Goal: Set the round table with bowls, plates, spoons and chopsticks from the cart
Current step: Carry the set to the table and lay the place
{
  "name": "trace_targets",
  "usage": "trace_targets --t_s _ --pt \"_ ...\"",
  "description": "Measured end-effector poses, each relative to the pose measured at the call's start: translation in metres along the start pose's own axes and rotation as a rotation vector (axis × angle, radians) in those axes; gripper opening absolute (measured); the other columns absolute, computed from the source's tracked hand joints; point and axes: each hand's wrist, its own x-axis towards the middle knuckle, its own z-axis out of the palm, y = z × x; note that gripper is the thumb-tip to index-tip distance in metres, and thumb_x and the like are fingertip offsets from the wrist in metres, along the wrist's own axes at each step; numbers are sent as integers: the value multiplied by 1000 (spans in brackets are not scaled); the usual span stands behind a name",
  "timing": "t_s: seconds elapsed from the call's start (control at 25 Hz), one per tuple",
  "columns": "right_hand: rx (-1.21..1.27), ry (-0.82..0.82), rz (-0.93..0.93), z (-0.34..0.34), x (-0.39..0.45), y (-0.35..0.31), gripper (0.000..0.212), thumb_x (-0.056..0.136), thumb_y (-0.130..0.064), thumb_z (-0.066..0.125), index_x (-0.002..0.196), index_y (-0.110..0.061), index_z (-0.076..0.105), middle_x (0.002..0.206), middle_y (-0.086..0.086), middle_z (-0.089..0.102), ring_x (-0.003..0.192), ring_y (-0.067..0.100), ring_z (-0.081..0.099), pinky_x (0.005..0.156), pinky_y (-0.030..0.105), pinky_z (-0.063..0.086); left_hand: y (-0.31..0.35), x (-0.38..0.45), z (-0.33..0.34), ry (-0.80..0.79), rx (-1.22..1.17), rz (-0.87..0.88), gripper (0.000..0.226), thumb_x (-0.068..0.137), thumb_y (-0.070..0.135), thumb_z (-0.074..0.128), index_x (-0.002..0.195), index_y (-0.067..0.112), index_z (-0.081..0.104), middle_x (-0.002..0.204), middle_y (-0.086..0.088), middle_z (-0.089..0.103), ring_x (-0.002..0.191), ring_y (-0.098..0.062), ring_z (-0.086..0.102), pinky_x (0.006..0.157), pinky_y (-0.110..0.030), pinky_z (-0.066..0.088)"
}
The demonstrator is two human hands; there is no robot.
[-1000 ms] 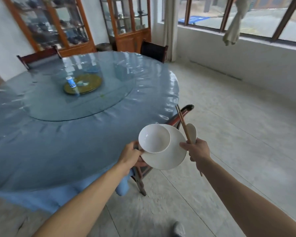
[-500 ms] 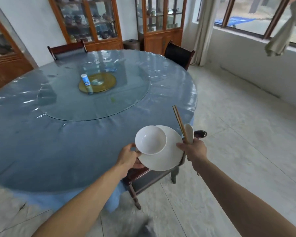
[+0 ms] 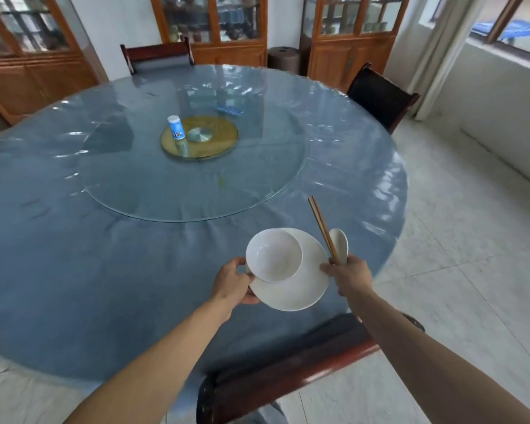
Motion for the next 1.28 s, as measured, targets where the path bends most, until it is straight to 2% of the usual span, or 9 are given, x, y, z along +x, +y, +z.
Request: trace_targets --t_s 0.12,0.24,0.36,0.52,0.64,0.76,0.92,1.12,1.28 --pt "15 -32 11 9 11 -1 12 73 -14 77 75 -19 66 62 1 60 51 17 49 49 29 39 -3 7 -2 46 -15 -17 32 88 1 58 114 19 60 110 -12 66 85 -30 72 54 -37 61" --pt "-51 -99 33 28 42 -1 11 73 -15 77 74 -19 67 60 -1 59 51 16 50 47 27 40 -12 28 -1 107 -23 -98 33 89 0 57 119 14 60 114 -9 63 87 -30 71 59 -40 63" --pt "-120 -157 40 50 66 4 11 73 -19 77 74 -21 67 62 0 61 52 17 52 51 29 42 -22 45 -2 194 -12 -133 30 88 0 57 113 16 63 110 -6 65 88 -27 71 57 -37 63" --pt "-206 -244 43 64 87 21 11 73 -21 77 74 -21 66 65 1 64 57 19 56 52 27 41 -37 56 7 275 25 -200 29 86 -3 59 104 17 67 97 -4 68 82 -16 68 53 -32 61" --pt "-275 -272 33 69 97 29 12 74 -22 76 75 -19 65 68 0 66 62 16 60 49 26 39 -48 64 15 300 47 -244 35 83 -9 55 103 17 67 93 -5 68 79 -18 68 57 -35 63" --pt "-298 -314 28 73 107 35 11 75 -21 76 77 -17 65 69 1 66 63 18 59 51 26 40 -55 70 19 326 69 -254 34 79 -11 58 98 17 64 96 -9 67 86 -27 68 63 -41 63" --pt "-325 -349 17 79 113 36 12 75 -19 74 72 -17 62 64 1 63 61 20 58 55 28 43 -62 77 18 359 160 -250 35 74 -13 56 93 16 61 90 -6 66 91 -32 67 71 -50 63" --pt "-363 -355 4 82 112 36 16 75 -20 72 68 -18 59 59 0 60 58 19 56 55 31 45 -69 84 16 373 254 -229 32 73 -10 59 97 12 63 89 -8 67 91 -33 67 77 -51 61" --pt "-374 -332 -22 72 109 33 12 77 -28 71 75 -19 63 64 -1 63 61 17 60 55 29 47 -72 85 16 371 286 -200 28 76 -3 66 100 11 64 94 -7 69 92 -30 67 79 -49 60"
